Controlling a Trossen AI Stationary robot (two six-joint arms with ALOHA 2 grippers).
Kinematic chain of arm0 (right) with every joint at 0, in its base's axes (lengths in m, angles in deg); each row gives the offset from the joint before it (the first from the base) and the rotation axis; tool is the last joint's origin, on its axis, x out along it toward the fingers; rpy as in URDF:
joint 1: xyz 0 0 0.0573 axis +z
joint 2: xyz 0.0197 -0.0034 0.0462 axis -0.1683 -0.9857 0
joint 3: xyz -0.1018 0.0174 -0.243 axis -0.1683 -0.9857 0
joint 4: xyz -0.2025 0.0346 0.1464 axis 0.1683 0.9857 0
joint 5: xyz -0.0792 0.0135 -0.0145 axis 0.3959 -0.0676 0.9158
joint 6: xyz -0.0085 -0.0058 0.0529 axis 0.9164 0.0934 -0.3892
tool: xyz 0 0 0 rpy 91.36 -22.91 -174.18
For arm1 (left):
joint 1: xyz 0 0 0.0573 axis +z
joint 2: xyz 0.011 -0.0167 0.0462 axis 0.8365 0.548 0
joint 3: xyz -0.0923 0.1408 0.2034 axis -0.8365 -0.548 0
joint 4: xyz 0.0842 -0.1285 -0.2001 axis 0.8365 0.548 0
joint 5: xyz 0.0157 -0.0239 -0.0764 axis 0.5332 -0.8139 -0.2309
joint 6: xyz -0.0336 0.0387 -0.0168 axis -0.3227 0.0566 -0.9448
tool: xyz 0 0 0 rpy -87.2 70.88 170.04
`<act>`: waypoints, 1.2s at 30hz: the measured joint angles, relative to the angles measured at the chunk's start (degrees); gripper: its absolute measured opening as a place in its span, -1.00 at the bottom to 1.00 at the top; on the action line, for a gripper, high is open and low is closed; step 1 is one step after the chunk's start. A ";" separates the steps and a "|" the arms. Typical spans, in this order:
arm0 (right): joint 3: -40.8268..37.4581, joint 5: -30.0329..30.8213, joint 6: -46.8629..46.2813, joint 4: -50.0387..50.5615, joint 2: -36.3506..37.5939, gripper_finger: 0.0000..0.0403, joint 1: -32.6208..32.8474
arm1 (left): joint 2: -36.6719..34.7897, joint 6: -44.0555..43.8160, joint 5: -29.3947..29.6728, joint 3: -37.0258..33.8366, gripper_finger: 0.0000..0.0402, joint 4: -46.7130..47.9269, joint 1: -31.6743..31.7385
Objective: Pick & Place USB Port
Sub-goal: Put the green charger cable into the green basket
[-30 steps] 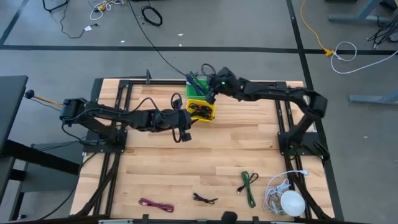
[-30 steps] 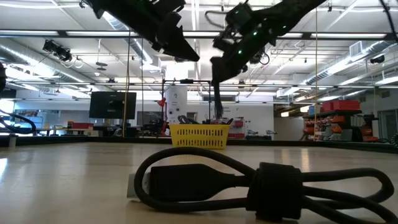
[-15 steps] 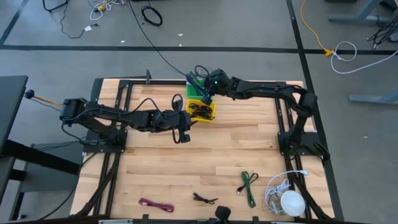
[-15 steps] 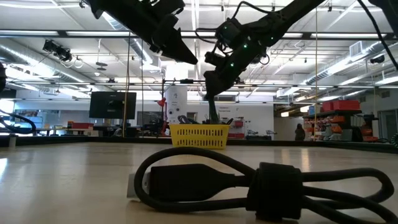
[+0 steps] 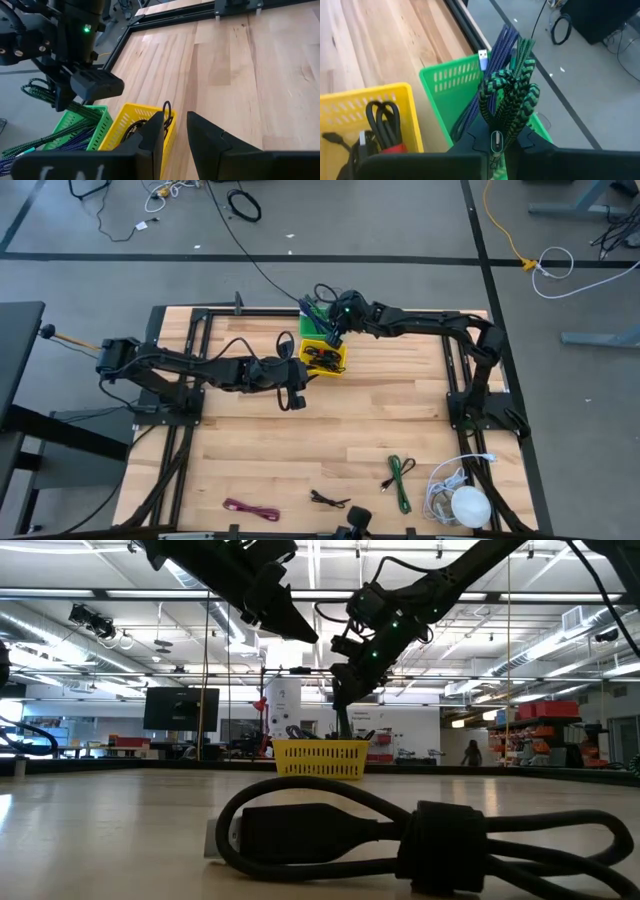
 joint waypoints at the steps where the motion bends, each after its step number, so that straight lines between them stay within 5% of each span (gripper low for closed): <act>1: 0.00 -0.30 -0.01 -0.49 -0.07 -0.91 -0.04 | 0.00 0.01 0.00 0.00 -0.56 0.00 0.03; 6: 0.00 -0.41 0.00 -2.21 -0.18 -0.86 -0.35 | 0.00 0.07 0.00 0.00 -0.56 0.00 0.01; 16: 0.00 0.03 0.03 -6.21 -0.18 -0.29 -0.55 | 0.02 0.09 0.00 0.00 -0.56 0.00 0.03; 32: 0.00 2.02 0.01 -3.33 -0.14 -0.39 -1.02 | 0.02 0.13 2.67 0.00 -0.56 1.60 0.24; 36: 0.02 -4.37 -0.14 3.20 0.81 -0.41 1.04 | 0.02 0.11 7.58 0.00 -0.57 6.01 0.40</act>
